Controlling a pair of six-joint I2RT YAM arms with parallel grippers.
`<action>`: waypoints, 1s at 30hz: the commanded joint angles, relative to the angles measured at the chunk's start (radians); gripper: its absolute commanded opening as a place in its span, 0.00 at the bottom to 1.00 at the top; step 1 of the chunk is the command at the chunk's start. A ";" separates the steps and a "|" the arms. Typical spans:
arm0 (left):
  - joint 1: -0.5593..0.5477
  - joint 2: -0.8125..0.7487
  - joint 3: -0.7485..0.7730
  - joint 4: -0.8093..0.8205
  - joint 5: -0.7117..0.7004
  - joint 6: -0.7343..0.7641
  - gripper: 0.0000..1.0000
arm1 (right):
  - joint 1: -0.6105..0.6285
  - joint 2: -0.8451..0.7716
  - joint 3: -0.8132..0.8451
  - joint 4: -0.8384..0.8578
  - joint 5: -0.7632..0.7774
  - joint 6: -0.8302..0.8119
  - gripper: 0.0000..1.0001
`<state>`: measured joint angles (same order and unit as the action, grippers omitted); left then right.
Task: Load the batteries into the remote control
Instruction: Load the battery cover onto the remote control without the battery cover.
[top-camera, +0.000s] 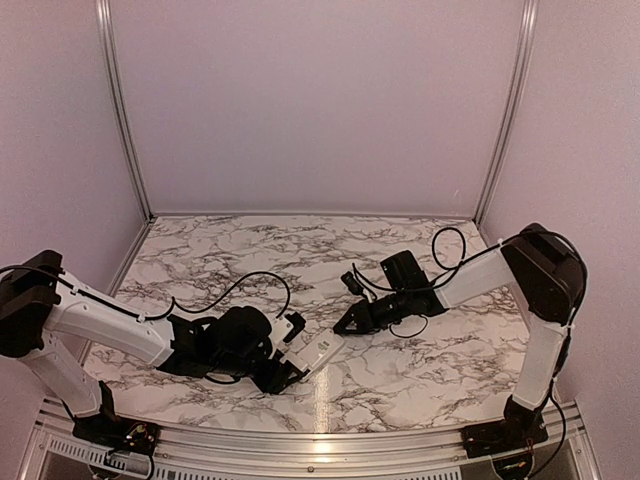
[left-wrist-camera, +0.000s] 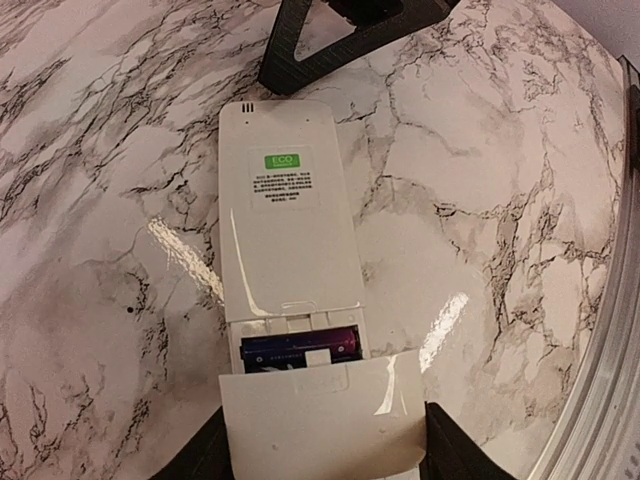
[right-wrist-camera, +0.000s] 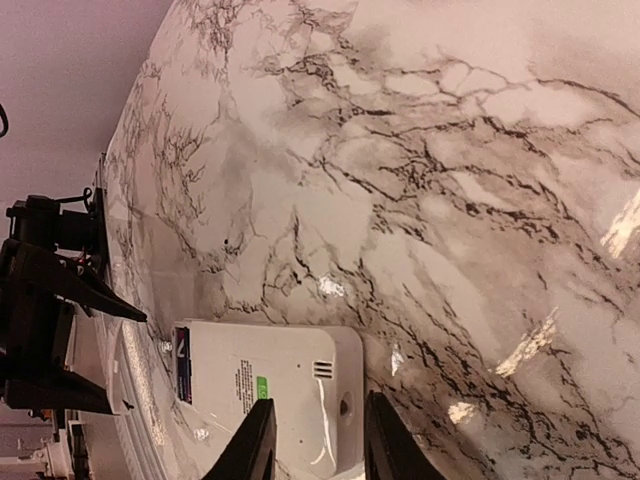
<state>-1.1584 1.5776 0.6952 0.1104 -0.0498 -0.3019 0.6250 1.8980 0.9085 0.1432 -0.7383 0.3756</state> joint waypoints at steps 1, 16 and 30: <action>0.005 0.038 -0.002 0.030 0.019 0.023 0.33 | 0.021 0.016 -0.027 0.042 -0.020 0.017 0.27; 0.040 0.083 0.054 -0.056 0.034 0.169 0.36 | 0.044 0.004 -0.066 0.052 -0.022 0.021 0.26; 0.092 0.148 0.141 -0.175 0.138 0.275 0.43 | 0.008 -0.082 -0.040 -0.037 0.031 -0.024 0.43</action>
<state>-1.0760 1.6966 0.8127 -0.0101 0.0528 -0.0612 0.6464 1.8706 0.8501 0.1535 -0.7437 0.3717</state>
